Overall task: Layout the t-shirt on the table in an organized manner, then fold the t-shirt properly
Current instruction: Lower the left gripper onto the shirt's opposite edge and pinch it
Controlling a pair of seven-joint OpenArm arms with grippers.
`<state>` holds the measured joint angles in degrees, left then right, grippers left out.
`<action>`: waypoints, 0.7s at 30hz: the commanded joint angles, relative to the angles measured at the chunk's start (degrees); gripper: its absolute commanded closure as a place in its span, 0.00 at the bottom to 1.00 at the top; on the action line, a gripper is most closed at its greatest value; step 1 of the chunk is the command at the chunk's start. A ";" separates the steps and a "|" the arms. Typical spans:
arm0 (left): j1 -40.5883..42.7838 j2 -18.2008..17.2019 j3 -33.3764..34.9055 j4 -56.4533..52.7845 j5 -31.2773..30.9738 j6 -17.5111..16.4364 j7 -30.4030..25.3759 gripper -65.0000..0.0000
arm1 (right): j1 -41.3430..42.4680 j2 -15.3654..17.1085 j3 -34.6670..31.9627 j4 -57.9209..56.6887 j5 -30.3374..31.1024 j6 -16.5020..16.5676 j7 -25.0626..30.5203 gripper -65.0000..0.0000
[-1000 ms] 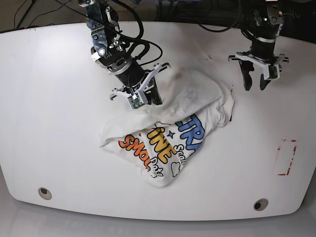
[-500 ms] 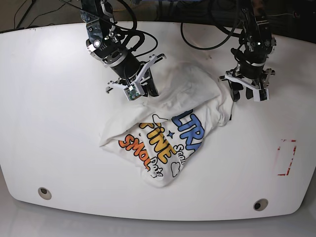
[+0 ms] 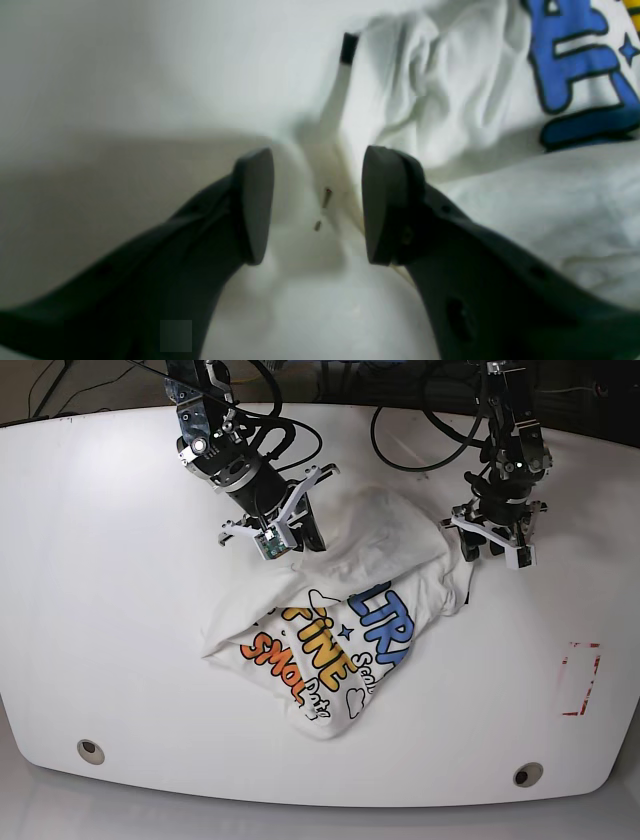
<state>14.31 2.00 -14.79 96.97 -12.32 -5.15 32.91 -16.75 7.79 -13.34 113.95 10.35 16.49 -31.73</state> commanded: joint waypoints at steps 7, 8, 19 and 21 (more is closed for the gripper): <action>-4.50 -0.02 0.15 -4.35 -0.39 -0.26 -1.13 0.58 | 0.27 -0.01 0.02 2.05 0.24 -0.01 1.70 1.00; -5.21 -0.02 0.32 -5.32 -0.39 -0.26 -1.13 0.58 | 0.27 -0.01 0.02 2.05 0.24 -0.01 1.70 1.00; -11.01 -0.02 2.87 -14.90 -0.39 -0.26 -1.21 0.59 | 0.27 -0.01 0.11 2.14 0.24 -0.01 1.70 1.00; -11.71 -0.02 3.75 -16.57 -0.39 -0.26 -1.21 0.59 | 0.27 -0.01 0.11 2.14 0.24 -0.01 1.70 1.00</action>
<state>3.01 2.02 -11.79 81.80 -12.93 -5.78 29.04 -16.88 7.81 -13.34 114.69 10.33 16.49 -31.73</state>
